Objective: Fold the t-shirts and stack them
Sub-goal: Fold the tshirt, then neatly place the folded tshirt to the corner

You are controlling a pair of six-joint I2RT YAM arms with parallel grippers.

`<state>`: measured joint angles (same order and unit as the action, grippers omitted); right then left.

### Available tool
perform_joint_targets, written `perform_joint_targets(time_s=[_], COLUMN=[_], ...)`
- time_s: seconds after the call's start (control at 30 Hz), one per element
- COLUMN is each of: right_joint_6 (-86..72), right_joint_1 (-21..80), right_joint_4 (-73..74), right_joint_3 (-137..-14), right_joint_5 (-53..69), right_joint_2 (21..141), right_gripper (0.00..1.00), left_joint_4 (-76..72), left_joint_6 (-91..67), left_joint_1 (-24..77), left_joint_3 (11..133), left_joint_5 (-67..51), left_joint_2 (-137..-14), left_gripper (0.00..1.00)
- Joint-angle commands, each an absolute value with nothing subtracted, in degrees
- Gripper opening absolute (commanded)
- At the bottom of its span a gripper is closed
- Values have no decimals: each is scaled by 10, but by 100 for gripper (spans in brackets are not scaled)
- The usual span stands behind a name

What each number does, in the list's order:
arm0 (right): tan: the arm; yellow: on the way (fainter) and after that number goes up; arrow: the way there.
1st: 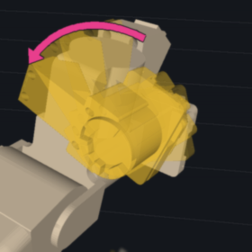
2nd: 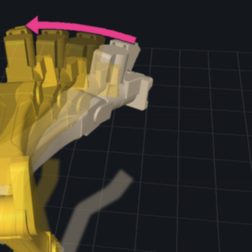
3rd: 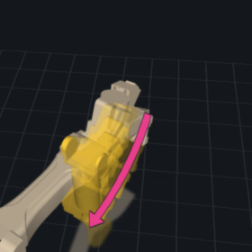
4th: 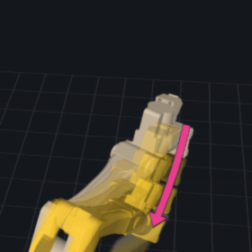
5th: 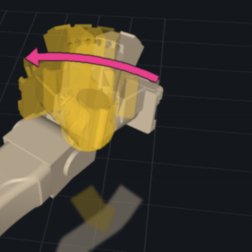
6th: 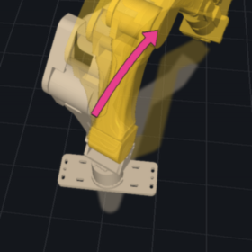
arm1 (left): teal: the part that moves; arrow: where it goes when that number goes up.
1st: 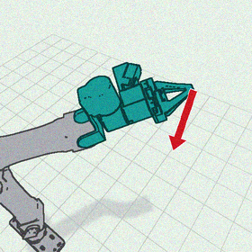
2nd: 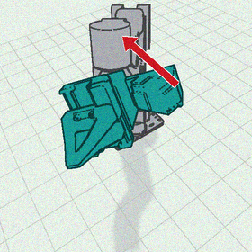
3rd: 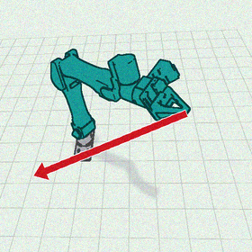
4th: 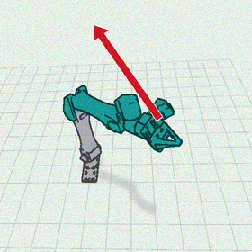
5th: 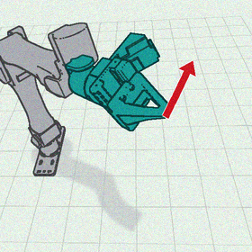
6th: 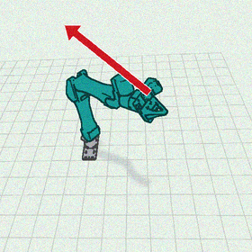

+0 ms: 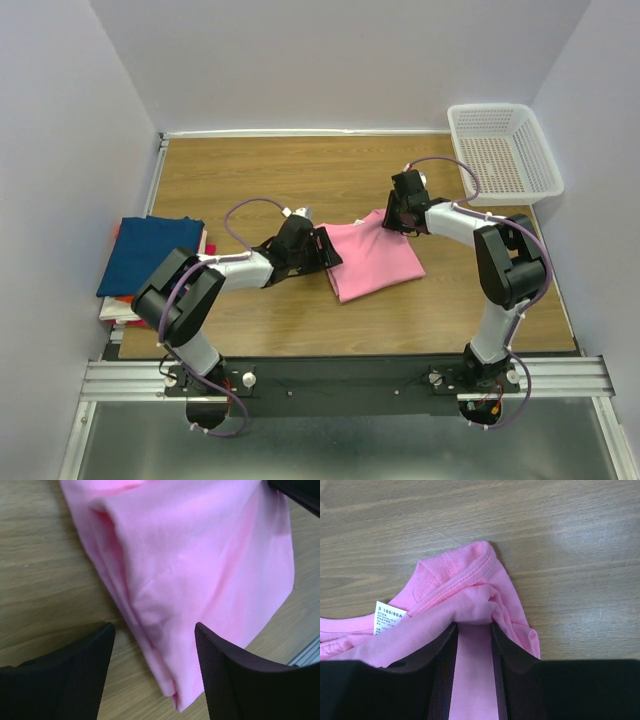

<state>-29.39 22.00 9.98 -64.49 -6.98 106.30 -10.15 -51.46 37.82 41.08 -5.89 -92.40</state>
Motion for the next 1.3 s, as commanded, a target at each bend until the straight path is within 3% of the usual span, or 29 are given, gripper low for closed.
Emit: perform_joint_targets(time_s=[0.0, 0.3, 0.37, 0.47, 0.57, 0.63, 0.77, 0.87, 1.0, 1.27], right_joint_6=[-284, -283, -283, -282, -282, -285, -294, -301, -305, -316], right_joint_1=[221, 220, 221, 221, 221, 221, 221, 220, 221, 221], right_joint_4=[131, 133, 133, 134, 137, 144, 162, 187, 199, 211], right_joint_3=[-640, -649, -652, -653, -654, -658, -672, -688, -694, -682], right_joint_5=[-48, -46, -43, -44, -46, -47, -54, -56, -47, -27], right_joint_2=[1047, 1042, 1043, 1041, 1030, 1021, 989, 956, 928, 865], right_gripper=[40, 40, 40, 40, 40, 44, 62, 68, 68, 69], left_joint_4=[-109, -93, -81, -66, -40, -1, 126, 227, 293, 335], left_joint_6=[-518, -541, -548, -559, -578, -587, -615, -656, -671, -650], left_joint_1=[377, 395, 405, 410, 410, 410, 407, 402, 388, 258], left_joint_3=[421, 456, 474, 491, 500, 512, 576, 630, 673, 707], left_joint_5=[-75, -59, -49, -41, -19, 19, 85, 144, 170, 156], left_joint_2=[-972, -1008, -1015, -1015, -998, -984, -974, -976, -964, -938], left_gripper=[72, 62, 56, 37, 2, 0, 0, 0, 0, 0])
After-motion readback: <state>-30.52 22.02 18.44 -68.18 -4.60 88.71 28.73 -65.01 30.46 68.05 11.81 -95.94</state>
